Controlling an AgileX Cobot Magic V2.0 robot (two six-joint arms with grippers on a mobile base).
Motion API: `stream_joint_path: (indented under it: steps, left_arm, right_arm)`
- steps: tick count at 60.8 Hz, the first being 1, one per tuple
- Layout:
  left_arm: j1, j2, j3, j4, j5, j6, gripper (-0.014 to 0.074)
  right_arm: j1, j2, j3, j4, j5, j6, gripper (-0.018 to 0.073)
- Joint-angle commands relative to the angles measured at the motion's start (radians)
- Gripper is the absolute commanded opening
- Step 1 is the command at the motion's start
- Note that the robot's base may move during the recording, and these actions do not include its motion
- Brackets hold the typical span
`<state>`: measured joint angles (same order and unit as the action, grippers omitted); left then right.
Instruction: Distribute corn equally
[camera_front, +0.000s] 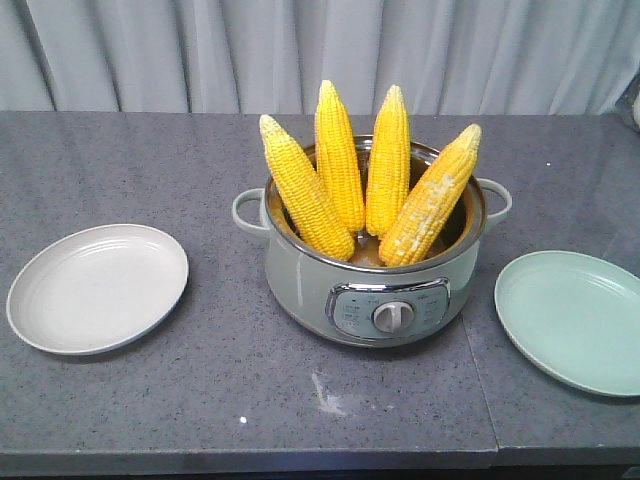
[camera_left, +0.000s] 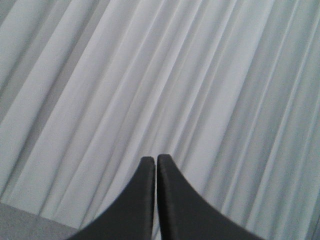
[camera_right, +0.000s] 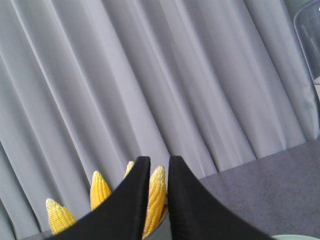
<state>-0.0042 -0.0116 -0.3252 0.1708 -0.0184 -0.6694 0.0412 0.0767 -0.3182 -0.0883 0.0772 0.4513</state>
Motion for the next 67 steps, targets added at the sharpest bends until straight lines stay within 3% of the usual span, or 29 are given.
stream_joint_path:
  steps: [1, 10, 18, 27, 33, 37, 44, 52, 62, 67]
  left_arm:
    - [-0.01, 0.042, -0.122, 0.049, 0.04, -0.01, 0.0022]
    - [-0.01, 0.168, -0.226, 0.047, 0.068, -0.009, 0.0102]
    - [-0.01, 0.273, -0.279, 0.039, 0.079, -0.009, 0.0247]
    - [-0.013, 0.375, -0.323, 0.032, 0.098, -0.009, 0.0419]
    - [-0.046, 0.444, -0.357, 0.027, 0.1, -0.008, 0.0483]
    - [-0.092, 0.496, -0.388, 0.028, 0.1, 0.01, 0.0489]
    - [-0.193, 0.595, -0.449, 0.027, 0.103, 0.119, 0.0489]
    - [-0.289, 0.733, -0.527, 0.027, 0.124, 0.201, 0.0489]
    - [-0.338, 0.884, -0.606, 0.029, 0.133, 0.235, 0.0489]
    - [-0.34, 0.948, -0.636, 0.029, 0.148, 0.235, 0.0489]
  right_arm:
    - [-0.002, 0.075, -0.101, -0.02, -0.044, -0.052, 0.0231]
    - [-0.002, 0.177, -0.169, -0.021, -0.077, -0.102, 0.0508]
    - [-0.002, 0.224, -0.169, -0.023, -0.142, -0.102, 0.0624]
    - [-0.002, 0.243, -0.169, -0.016, -0.16, -0.1, 0.0608]
    - [-0.002, 0.267, -0.172, -0.019, -0.138, -0.102, 0.0599]
    - [-0.002, 0.299, -0.193, -0.023, -0.114, -0.102, 0.0596]
    - [-0.001, 0.407, -0.295, -0.053, -0.019, -0.115, 0.0595]
    - [0.049, 0.6, -0.491, -0.028, 0.099, -0.204, 0.0595]
    - [0.159, 0.873, -0.736, 0.024, 0.273, -0.29, 0.0595]
    - [0.17, 0.994, -0.832, 0.043, 0.303, -0.293, 0.0595]
